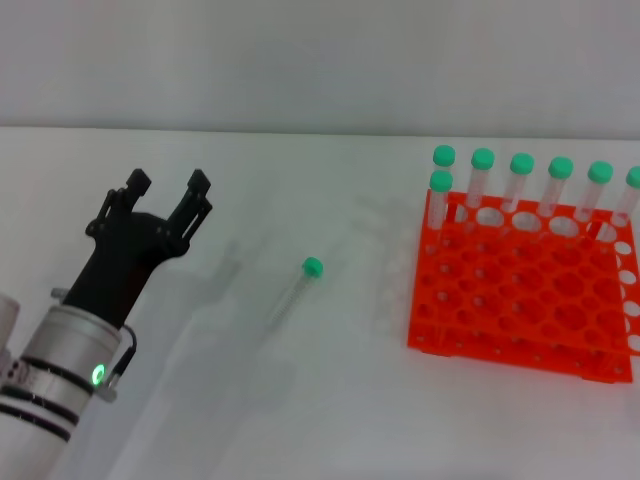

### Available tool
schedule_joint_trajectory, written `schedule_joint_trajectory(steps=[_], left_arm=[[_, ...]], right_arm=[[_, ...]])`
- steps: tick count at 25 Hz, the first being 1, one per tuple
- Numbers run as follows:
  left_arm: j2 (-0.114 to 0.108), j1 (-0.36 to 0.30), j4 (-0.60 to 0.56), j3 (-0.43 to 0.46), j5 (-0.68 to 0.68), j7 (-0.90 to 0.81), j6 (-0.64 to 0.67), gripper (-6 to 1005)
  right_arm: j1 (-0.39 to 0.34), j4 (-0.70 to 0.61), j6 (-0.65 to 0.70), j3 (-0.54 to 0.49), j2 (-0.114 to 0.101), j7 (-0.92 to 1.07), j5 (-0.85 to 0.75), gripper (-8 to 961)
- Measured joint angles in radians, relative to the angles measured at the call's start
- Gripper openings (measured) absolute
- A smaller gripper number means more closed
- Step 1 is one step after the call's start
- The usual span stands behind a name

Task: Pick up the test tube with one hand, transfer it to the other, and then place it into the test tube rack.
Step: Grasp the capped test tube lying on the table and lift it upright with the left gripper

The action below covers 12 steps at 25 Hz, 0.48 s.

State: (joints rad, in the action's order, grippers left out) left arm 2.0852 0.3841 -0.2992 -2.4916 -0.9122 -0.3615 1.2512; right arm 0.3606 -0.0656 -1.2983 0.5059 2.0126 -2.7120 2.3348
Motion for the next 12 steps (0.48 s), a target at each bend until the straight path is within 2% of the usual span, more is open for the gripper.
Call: schedule_joint_trajectory(steps=[4, 5, 7, 10, 12], left_arm=[[-0.013, 0.063, 0.048, 0.002, 0.015, -0.156, -0.003, 831], [-0.026, 0.119, 0.114, 0.001, 0.042, -0.281, 0.000, 830], [-0.031, 0.139, 0.138, 0.001, 0.060, -0.330, 0.001, 830], [-0.066, 0.227, 0.236, -0.004, 0.149, -0.540, 0.002, 829], [-0.098, 0.281, 0.285, -0.004, 0.228, -0.685, 0.006, 828]], right_arm=[[0.002, 0.000, 0.000, 0.000, -0.001, 0.000, 0.000, 857], [0.002, 0.000, 0.000, 0.000, -0.001, 0.000, 0.000, 857], [0.002, 0.000, 0.000, 0.000, -0.001, 0.000, 0.001, 857], [0.001, -0.001, -0.001, -0.001, -0.002, 0.000, 0.001, 857], [0.001, -0.002, -0.002, -0.001, -0.002, 0.000, 0.001, 857]])
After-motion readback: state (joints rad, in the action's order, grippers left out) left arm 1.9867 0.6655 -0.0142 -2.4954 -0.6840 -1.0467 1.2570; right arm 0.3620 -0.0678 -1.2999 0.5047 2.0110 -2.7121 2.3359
